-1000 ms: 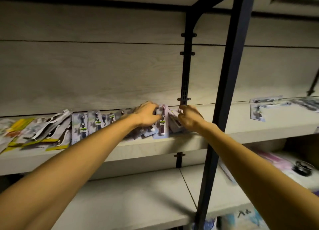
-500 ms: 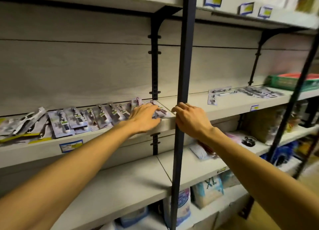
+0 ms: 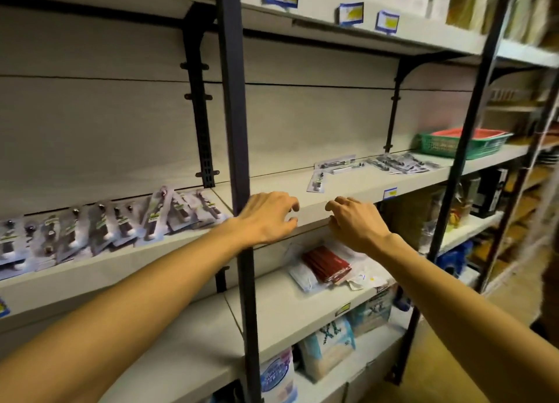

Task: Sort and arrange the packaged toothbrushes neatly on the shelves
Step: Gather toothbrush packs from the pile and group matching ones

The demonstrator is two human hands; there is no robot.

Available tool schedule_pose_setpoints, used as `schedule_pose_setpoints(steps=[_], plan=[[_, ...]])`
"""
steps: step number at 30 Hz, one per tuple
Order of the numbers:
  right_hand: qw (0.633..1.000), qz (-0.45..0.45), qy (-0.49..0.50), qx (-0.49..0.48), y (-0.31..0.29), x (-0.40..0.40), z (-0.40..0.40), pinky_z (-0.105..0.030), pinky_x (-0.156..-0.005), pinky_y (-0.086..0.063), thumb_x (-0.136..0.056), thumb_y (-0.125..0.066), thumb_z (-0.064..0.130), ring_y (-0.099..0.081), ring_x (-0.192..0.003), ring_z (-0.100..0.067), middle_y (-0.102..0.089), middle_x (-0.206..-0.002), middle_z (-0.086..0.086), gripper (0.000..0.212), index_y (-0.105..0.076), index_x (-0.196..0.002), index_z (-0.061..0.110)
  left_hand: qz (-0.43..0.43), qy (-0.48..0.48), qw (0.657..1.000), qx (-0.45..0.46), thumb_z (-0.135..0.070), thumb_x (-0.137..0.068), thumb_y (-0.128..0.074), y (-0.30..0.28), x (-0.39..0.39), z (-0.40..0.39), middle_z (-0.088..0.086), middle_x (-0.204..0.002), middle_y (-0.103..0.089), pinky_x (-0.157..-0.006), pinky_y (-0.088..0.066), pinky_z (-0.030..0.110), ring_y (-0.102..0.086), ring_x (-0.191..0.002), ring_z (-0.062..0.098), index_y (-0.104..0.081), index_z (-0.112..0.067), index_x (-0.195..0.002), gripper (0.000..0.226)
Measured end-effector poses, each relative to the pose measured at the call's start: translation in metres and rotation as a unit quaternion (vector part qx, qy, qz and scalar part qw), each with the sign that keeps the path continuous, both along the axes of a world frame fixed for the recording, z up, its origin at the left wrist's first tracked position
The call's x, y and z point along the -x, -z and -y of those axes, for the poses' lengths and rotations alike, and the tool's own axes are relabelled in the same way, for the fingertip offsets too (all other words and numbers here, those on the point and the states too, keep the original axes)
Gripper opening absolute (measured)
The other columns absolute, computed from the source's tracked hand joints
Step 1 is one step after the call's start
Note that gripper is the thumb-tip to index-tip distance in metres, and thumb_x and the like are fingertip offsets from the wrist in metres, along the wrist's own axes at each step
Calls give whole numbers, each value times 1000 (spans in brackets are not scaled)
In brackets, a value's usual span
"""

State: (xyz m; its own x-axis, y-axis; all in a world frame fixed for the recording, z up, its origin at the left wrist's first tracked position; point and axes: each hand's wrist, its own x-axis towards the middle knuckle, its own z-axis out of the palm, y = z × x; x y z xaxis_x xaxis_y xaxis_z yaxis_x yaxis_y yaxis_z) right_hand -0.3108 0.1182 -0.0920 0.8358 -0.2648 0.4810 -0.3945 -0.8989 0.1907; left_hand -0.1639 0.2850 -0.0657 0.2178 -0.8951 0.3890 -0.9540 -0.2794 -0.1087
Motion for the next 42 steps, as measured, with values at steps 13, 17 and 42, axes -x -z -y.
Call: schedule_pose_setpoints(steps=[13,17,42], plan=[[996,76,20,-37,-36,-1,235,-37,-78,-55,-97,-51,33,-67,-103,-26,-68,-120,-1,32,-62,-124,20,14,-167,982,-86,-41,-92,-52,-40,-23,221,7,-123,-65,-80,-43,32,-61,-109,31,-62,-17,-124,41],[996,75,27,-51,-26,-17,284,-36,-78,-55,-98,-50,38,-67,-101,-25,-70,-117,-1,33,-61,-125,22,37,-192,974,-112,-42,-94,-49,-24,-42,262,9,-120,-66,-77,-41,35,-61,-106,32,-61,-17,-121,39],[993,-48,-71,84,-41,-267,447,-30,-68,-38,-90,-65,32,-65,-95,-35,-68,-105,-10,21,-65,-102,15,-38,-275,957,-81,-51,-79,-62,1,-199,410,0,-74,-56,-57,-32,29,-56,-75,29,-63,-17,-77,34]])
